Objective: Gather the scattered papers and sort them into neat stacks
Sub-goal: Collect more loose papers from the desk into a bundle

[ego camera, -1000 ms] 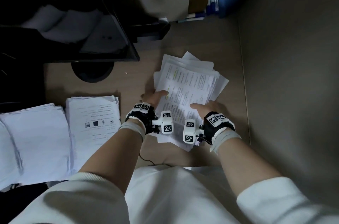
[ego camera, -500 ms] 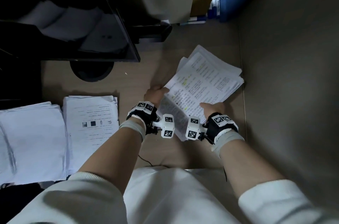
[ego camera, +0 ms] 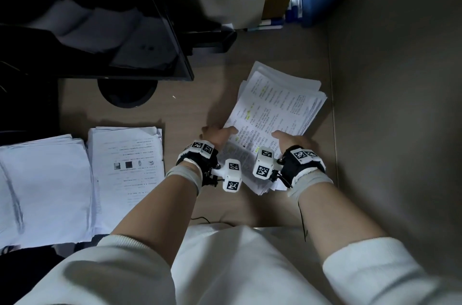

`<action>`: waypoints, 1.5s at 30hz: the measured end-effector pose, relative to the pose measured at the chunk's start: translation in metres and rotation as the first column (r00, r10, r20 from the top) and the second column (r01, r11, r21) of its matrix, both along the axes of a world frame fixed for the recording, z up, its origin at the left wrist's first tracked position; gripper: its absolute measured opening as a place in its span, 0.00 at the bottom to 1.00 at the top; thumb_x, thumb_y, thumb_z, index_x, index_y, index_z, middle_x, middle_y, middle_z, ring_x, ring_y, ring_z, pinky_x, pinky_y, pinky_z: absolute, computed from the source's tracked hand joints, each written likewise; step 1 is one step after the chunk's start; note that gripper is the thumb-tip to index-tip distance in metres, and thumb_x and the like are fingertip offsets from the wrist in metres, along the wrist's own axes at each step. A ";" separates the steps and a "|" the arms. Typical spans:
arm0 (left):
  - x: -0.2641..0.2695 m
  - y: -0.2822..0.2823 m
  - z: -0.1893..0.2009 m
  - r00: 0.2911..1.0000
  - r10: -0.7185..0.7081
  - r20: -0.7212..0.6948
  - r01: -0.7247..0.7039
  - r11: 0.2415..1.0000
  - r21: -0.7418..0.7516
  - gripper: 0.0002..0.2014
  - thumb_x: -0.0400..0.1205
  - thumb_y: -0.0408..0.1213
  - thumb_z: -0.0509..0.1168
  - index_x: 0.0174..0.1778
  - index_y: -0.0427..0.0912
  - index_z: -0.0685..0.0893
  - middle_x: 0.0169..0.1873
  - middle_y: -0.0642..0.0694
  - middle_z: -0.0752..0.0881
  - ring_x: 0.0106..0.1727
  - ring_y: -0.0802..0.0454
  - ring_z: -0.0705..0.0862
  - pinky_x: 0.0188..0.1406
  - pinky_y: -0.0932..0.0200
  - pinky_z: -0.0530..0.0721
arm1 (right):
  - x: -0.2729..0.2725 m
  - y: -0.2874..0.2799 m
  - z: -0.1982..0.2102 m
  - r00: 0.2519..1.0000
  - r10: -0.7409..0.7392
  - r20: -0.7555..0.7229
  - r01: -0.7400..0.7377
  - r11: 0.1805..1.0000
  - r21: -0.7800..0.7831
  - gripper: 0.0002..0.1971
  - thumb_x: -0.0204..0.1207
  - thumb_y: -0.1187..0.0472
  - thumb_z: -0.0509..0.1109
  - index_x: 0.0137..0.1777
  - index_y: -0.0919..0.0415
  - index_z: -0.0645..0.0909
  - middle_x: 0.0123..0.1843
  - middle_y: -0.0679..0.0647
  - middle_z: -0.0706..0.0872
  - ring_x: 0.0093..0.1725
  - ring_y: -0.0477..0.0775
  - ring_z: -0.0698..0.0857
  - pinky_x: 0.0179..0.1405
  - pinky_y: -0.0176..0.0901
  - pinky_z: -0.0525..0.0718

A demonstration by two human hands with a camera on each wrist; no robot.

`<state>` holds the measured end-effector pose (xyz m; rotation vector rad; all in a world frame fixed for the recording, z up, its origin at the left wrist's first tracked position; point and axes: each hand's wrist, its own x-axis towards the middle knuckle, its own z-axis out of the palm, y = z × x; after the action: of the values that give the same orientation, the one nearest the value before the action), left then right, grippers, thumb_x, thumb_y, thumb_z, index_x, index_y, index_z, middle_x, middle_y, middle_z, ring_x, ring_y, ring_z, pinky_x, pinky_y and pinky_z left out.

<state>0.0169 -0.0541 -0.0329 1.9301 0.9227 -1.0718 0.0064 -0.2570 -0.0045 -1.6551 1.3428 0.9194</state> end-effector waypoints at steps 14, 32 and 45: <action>0.009 0.006 0.079 0.732 0.473 0.490 -0.351 0.878 -0.324 0.13 0.71 0.24 0.72 0.50 0.40 0.86 0.46 0.42 0.91 0.45 0.44 0.88 0.43 0.54 0.86 | 0.014 0.002 0.050 0.857 0.143 0.494 -0.184 0.982 0.036 0.06 0.60 0.70 0.78 0.38 0.71 0.87 0.35 0.57 0.85 0.36 0.52 0.83 0.39 0.46 0.80; -0.037 0.005 0.130 0.545 0.535 0.646 -0.488 0.828 -0.274 0.15 0.67 0.37 0.72 0.50 0.45 0.87 0.45 0.46 0.91 0.48 0.49 0.90 0.55 0.48 0.89 | 0.001 0.027 0.083 0.701 0.037 0.712 -0.139 0.987 0.085 0.11 0.70 0.70 0.78 0.52 0.61 0.87 0.48 0.55 0.91 0.44 0.50 0.88 0.50 0.43 0.85; -0.016 0.021 0.130 0.459 0.593 0.662 -0.538 0.778 -0.324 0.09 0.70 0.33 0.71 0.43 0.50 0.84 0.41 0.46 0.89 0.44 0.47 0.88 0.48 0.49 0.87 | 0.019 0.039 0.071 0.741 0.186 0.645 -0.250 0.968 0.008 0.06 0.67 0.61 0.79 0.32 0.54 0.86 0.36 0.48 0.91 0.41 0.50 0.91 0.43 0.44 0.89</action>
<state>0.0013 -0.0330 0.0970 1.5560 0.9065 0.1244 0.0259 -0.2177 0.0663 -1.8452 0.6303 0.4458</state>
